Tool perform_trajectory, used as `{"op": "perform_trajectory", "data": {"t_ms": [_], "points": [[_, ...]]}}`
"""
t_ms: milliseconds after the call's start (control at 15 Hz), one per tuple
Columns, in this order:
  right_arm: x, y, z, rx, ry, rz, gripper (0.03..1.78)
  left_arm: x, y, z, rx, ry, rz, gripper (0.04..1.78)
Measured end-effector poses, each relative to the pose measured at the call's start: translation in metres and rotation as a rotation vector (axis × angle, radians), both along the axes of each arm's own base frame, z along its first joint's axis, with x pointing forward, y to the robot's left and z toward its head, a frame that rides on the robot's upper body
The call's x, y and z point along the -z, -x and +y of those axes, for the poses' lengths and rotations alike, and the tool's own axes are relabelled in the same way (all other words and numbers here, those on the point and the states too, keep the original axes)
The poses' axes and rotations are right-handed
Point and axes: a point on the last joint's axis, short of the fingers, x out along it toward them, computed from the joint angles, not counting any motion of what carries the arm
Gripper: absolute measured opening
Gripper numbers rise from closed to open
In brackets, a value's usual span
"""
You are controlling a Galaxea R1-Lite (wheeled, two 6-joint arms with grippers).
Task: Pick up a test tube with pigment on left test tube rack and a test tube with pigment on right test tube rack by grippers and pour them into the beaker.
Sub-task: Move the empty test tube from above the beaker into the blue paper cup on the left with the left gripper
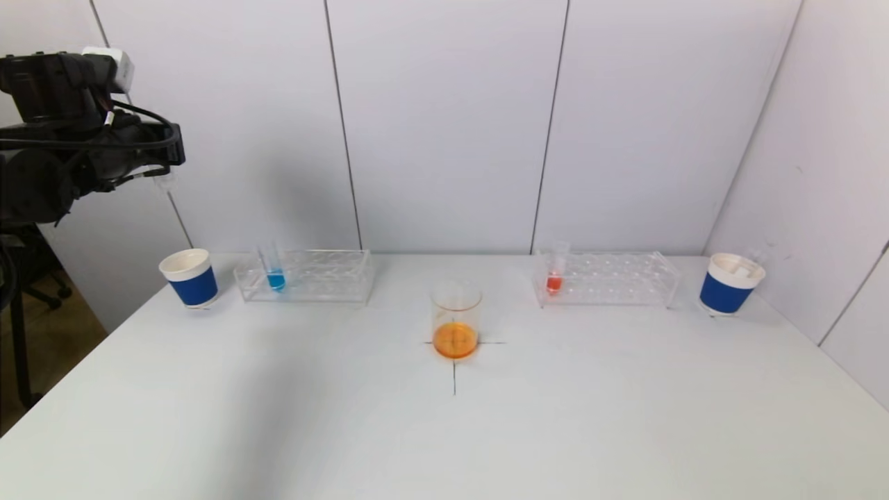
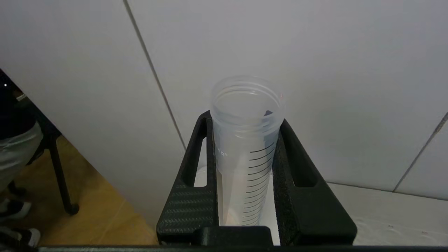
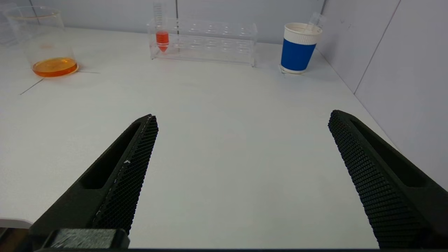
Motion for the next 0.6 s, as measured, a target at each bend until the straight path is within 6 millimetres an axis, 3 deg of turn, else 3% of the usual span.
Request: {"op": "perform_trajectory", "data": {"t_ms": [600], "points": [[0.0, 0.0, 0.0, 0.0, 0.001, 0.0, 1.77, 0.038, -0.015, 0.033, -0.069, 0.002, -0.029, 0.46]]}}
